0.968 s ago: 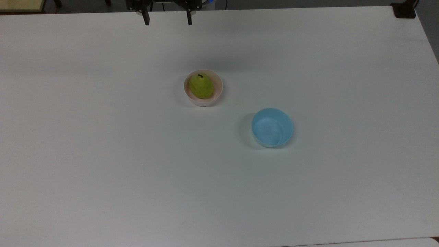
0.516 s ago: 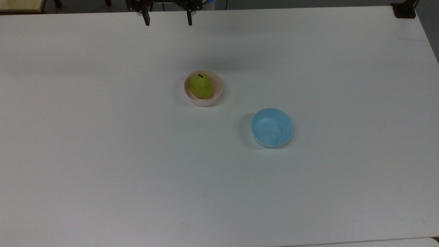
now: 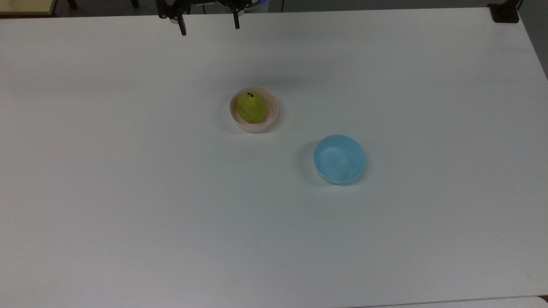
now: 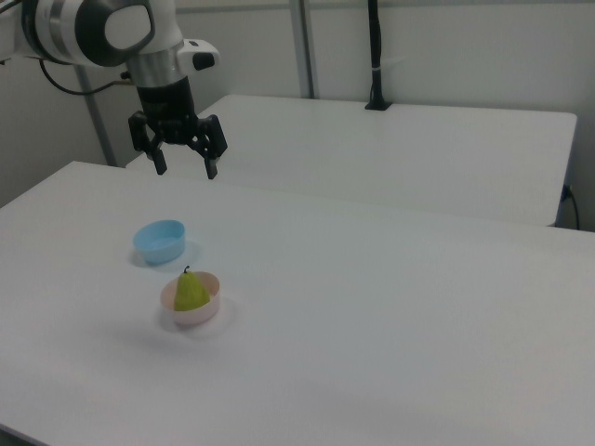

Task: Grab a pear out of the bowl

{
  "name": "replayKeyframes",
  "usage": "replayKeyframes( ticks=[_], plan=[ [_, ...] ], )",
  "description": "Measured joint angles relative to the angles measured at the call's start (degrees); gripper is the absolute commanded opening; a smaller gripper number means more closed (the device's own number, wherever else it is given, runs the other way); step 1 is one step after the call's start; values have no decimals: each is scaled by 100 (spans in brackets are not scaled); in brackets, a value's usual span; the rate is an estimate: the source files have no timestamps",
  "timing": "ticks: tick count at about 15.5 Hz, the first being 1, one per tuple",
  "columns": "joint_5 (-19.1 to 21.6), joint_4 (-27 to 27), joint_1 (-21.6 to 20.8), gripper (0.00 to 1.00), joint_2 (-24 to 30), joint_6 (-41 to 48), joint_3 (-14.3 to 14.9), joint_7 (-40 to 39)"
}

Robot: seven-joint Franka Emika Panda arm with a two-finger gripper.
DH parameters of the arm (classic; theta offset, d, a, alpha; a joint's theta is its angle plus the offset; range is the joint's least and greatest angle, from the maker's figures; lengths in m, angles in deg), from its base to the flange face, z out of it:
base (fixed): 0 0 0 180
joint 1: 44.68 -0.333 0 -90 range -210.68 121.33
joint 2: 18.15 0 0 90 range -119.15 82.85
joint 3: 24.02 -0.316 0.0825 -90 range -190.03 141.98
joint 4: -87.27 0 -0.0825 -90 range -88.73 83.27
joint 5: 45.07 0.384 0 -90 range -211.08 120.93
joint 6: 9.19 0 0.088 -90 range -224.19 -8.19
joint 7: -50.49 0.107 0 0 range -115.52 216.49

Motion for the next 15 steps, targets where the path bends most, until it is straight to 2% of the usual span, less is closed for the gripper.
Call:
replayKeyframes(
  ticks=[3, 7, 11, 15],
  plan=[
    [-180, -42, -5, 100, -74, 1, 1, -475],
    [-727, -351, -124, 100, -316, 1, -28, -790],
    [-777, -842, -258, 100, -517, -95, -50, -795],
    [-736, -1407, -367, 100, -549, -795, -68, -557]
  ],
)
